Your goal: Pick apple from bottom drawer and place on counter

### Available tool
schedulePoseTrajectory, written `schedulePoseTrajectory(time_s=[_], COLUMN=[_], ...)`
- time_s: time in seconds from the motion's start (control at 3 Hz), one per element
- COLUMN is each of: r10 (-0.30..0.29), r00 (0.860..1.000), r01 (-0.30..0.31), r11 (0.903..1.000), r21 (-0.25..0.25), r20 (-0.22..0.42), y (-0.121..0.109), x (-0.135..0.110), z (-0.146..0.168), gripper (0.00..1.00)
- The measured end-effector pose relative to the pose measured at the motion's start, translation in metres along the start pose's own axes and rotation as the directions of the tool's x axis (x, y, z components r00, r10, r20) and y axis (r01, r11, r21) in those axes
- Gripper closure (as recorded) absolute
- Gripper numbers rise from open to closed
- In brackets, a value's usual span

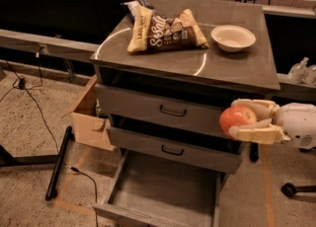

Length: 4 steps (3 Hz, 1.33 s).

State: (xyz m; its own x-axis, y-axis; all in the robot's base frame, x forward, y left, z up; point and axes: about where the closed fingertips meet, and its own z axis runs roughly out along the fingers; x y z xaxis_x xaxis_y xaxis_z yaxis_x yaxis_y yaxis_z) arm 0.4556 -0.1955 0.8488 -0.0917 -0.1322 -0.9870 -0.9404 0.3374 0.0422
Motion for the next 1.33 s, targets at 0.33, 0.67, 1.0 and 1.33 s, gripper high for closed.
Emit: schedulePoseTrajectory(time_s=[0.33,0.67,1.0,1.33], r10=[0.001,-0.029,-0.085,-0.106], r00=[1.0,0.999,0.996,0.992], r01=[-0.001,0.03,0.085,0.109], r11=[1.0,0.9996,0.9963,0.9932], r21=[-0.001,-0.004,-0.004,0.04], r20=[0.0,0.014,0.0,-0.072], y=[0.0,-0.012,-0.033,-0.067], x=[0.0,-0.016,-0.045,-0.065], z=[0.0,0.01,0.024,0.039], gripper=[1.0,1.0,1.0,1.0])
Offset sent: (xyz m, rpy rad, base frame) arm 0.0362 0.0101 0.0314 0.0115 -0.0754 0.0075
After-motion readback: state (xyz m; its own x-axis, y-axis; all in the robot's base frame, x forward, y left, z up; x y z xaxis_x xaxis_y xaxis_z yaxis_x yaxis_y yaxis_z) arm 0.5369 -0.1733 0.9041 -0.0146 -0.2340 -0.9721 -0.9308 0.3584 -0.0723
